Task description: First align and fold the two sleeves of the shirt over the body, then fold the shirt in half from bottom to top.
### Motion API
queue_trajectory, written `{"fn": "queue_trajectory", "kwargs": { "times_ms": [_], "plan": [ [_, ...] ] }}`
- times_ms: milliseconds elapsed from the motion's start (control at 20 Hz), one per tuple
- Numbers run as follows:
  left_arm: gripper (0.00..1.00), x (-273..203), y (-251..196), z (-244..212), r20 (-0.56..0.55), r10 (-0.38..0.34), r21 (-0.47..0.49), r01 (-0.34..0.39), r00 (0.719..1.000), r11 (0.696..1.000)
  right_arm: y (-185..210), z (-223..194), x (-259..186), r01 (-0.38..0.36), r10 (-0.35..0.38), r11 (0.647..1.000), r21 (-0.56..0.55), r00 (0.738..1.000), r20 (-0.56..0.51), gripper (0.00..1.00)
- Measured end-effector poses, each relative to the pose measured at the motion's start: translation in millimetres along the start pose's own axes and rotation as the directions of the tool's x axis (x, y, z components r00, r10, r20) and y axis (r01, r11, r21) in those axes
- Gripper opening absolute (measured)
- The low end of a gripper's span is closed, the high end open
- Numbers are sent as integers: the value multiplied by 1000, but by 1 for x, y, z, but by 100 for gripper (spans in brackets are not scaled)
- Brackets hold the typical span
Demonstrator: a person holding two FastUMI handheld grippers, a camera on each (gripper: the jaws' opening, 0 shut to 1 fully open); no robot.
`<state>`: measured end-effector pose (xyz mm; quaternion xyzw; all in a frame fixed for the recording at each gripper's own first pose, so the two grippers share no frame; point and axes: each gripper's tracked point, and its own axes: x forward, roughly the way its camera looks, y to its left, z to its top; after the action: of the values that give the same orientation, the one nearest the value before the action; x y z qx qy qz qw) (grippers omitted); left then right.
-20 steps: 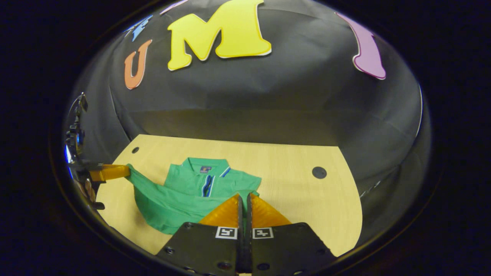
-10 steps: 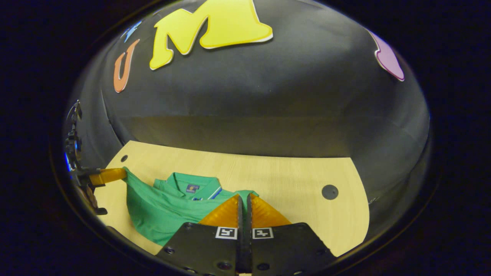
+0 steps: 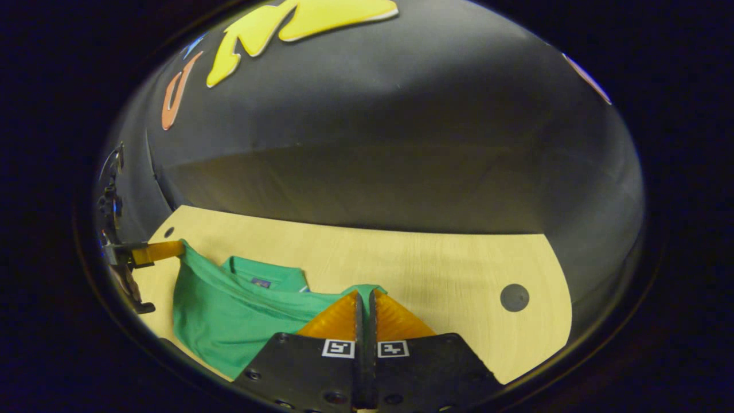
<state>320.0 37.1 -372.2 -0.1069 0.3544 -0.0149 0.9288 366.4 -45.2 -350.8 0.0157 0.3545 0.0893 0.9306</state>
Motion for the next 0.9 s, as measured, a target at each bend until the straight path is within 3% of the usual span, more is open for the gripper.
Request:
{"fn": "queue_trajectory", "kwargs": {
  "times_ms": [150,200,300,350,400,500,550,750,900],
  "plan": [
    [10,8,6,-19,-57,-11,12,12,998,1000,-5,-18,14,-7,7,1000,-1,999,-37,1],
    [12,11,6,-24,-67,-6,23,8,998,1000,-6,-23,17,-7,6,1000,-9,999,-47,6],
    [19,16,11,-24,-56,39,50,-37,998,998,-6,-26,17,0,0,1000,-15,999,-49,6],
    [27,17,13,-21,-45,56,59,-54,997,997,-8,-24,15,10,-10,1000,-13,999,-42,11],
    [66,14,10,-19,-39,58,63,-55,998,996,-7,-22,13,9,-9,1000,-1,999,-33,11],
    [89,6,7,-12,-23,74,83,-72,997,994,-8,-21,4,11,-11,1000,15,1000,-22,32],
    [100,4,5,-8,-14,81,97,-79,997,992,-7,-17,-2,15,-15,1000,9,1000,-6,48],
    [100,-26,-17,15,50,75,106,-80,996,991,-6,5,-38,75,-72,996,-39,994,87,98],
    [100,-67,-34,41,132,100,116,-115,986,987,8,25,-78,75,-66,996,-52,986,155,96]
  ]
}}
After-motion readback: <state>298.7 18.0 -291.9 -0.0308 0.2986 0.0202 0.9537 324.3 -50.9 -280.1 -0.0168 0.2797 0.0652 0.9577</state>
